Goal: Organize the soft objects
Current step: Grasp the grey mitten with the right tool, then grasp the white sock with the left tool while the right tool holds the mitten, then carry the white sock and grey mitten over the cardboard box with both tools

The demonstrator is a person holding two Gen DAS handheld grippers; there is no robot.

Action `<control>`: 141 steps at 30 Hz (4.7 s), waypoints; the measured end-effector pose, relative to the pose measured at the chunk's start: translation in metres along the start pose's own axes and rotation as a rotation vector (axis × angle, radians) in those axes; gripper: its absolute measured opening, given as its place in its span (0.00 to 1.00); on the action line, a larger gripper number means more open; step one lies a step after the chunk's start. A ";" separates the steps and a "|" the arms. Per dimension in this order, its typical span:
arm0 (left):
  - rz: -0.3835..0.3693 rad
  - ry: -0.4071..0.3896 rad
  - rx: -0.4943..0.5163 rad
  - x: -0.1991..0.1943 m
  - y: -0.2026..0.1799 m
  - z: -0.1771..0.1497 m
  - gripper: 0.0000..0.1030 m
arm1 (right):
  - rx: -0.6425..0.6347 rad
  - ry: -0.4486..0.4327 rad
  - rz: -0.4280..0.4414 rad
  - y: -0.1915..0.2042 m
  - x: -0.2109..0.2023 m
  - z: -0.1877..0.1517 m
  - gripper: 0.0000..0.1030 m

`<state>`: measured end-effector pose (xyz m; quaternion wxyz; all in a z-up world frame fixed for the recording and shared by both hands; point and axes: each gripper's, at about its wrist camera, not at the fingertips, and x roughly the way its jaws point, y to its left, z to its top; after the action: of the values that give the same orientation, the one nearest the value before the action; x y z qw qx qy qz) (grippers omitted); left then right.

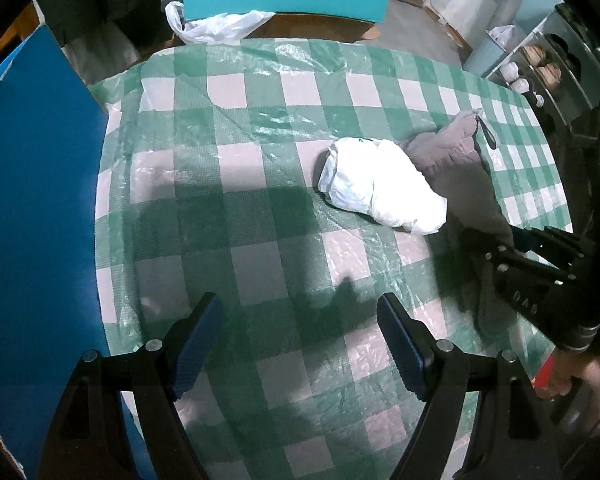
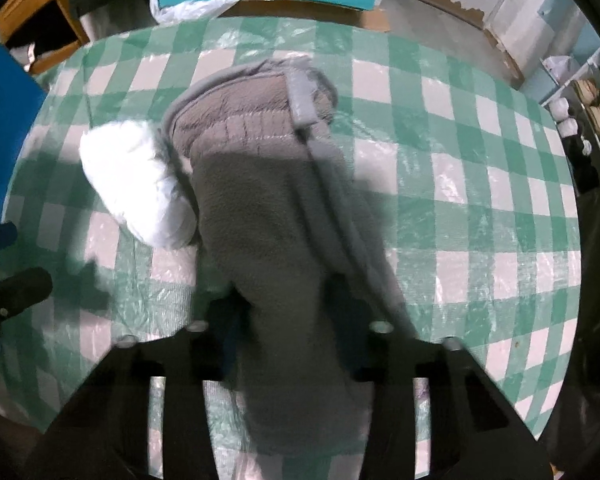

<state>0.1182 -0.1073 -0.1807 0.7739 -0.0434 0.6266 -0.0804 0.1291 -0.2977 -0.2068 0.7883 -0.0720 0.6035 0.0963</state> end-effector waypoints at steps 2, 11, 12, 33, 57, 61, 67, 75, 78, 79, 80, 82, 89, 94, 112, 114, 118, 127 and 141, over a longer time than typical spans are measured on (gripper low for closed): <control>-0.003 -0.004 0.003 -0.001 -0.002 0.000 0.78 | 0.018 -0.010 0.012 -0.006 -0.002 0.004 0.20; -0.009 -0.014 -0.051 -0.002 -0.011 0.012 0.78 | 0.087 -0.082 0.050 -0.021 -0.021 0.012 0.16; -0.006 -0.015 -0.054 -0.002 -0.012 0.013 0.78 | 0.094 -0.090 0.055 -0.022 -0.024 0.013 0.16; 0.063 -0.010 -0.214 0.023 -0.048 0.071 0.84 | 0.136 -0.153 0.106 -0.030 -0.049 0.026 0.16; 0.092 0.021 -0.099 0.046 -0.065 0.061 0.64 | 0.166 -0.159 0.130 -0.043 -0.057 0.020 0.16; 0.087 0.007 -0.077 0.038 -0.064 0.058 0.63 | 0.164 -0.163 0.130 -0.042 -0.060 0.020 0.16; 0.083 -0.022 -0.040 0.019 -0.062 0.055 0.63 | 0.154 -0.178 0.131 -0.037 -0.071 0.020 0.16; 0.100 -0.067 0.000 -0.008 -0.057 0.048 0.63 | 0.144 -0.204 0.134 -0.029 -0.087 0.020 0.16; 0.108 -0.090 0.023 -0.022 -0.054 0.044 0.63 | 0.135 -0.214 0.134 -0.024 -0.093 0.019 0.16; 0.105 -0.096 0.024 -0.026 -0.053 0.042 0.63 | 0.133 -0.216 0.135 -0.023 -0.095 0.019 0.16; 0.100 -0.105 0.027 -0.031 -0.052 0.040 0.63 | 0.130 -0.219 0.136 -0.021 -0.097 0.019 0.16; 0.099 -0.119 0.034 -0.038 -0.049 0.038 0.63 | 0.126 -0.221 0.140 -0.017 -0.100 0.018 0.16; 0.105 -0.169 0.069 -0.069 -0.041 0.025 0.63 | 0.114 -0.236 0.145 -0.006 -0.112 0.016 0.16; 0.113 -0.214 0.076 -0.093 -0.031 0.017 0.63 | 0.092 -0.259 0.152 0.007 -0.126 0.015 0.16; 0.158 -0.355 0.071 -0.170 0.024 -0.016 0.63 | -0.016 -0.303 0.206 0.061 -0.161 0.013 0.16; 0.172 -0.370 0.061 -0.173 0.033 -0.020 0.63 | -0.020 -0.306 0.214 0.066 -0.164 0.014 0.16; 0.176 -0.375 0.035 -0.175 0.050 -0.026 0.63 | -0.034 -0.323 0.217 0.077 -0.173 0.018 0.16; 0.174 -0.395 -0.006 -0.183 0.079 -0.043 0.63 | -0.083 -0.351 0.232 0.106 -0.189 0.020 0.16; 0.185 -0.420 -0.064 -0.196 0.123 -0.059 0.63 | -0.158 -0.358 0.267 0.157 -0.198 0.036 0.16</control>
<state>0.0291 0.0511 -0.0251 0.8897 -0.0259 0.4553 0.0217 0.0748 -0.1496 -0.0061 0.8550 -0.0348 0.4489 0.2576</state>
